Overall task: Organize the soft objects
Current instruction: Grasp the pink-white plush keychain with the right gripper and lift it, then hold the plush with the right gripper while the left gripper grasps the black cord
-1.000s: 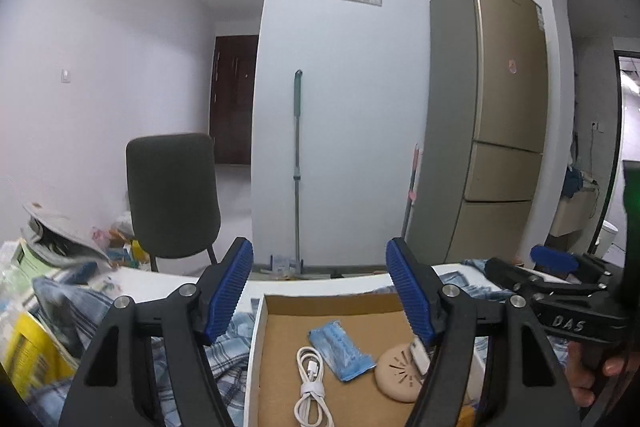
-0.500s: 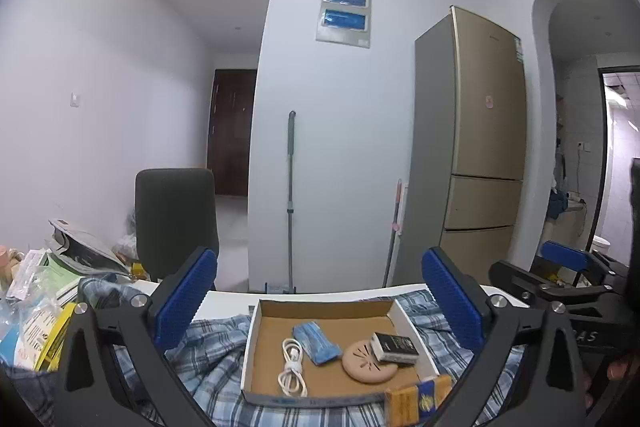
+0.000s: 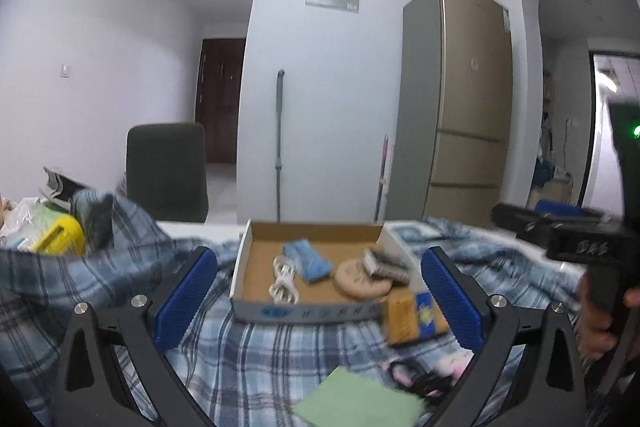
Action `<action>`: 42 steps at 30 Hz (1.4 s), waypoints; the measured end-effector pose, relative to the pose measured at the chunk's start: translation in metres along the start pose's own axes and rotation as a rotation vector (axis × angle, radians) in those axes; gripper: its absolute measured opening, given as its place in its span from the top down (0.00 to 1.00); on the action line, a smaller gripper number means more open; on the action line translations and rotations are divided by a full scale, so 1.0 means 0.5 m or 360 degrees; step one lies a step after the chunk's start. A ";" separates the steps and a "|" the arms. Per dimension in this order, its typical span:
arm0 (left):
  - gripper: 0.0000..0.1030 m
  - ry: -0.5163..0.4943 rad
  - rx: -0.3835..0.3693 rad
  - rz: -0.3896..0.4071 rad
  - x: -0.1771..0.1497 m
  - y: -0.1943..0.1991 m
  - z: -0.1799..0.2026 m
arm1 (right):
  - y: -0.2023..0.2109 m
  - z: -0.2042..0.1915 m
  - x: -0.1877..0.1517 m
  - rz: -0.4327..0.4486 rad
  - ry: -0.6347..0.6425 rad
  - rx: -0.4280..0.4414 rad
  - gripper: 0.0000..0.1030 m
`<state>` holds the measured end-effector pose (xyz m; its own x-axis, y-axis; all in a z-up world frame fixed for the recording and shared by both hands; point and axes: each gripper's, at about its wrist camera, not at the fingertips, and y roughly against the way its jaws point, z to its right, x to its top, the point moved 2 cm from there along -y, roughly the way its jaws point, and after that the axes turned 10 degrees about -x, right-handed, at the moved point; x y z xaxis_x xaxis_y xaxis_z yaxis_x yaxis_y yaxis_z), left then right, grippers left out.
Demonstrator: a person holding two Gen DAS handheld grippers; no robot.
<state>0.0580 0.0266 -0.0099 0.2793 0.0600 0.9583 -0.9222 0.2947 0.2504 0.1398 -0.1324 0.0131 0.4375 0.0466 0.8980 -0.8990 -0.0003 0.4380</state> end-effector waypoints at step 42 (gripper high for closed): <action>0.00 -0.0062 -0.0048 -0.0019 -0.013 -0.006 0.021 | -0.029 0.022 -0.112 -0.0442 0.0182 0.0312 0.70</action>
<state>0.0561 0.0154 -0.0152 0.2792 0.0191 0.9600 -0.9102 0.3238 0.2583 0.1287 -0.1462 -0.0430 0.6492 0.1833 0.7382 -0.7204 -0.1630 0.6741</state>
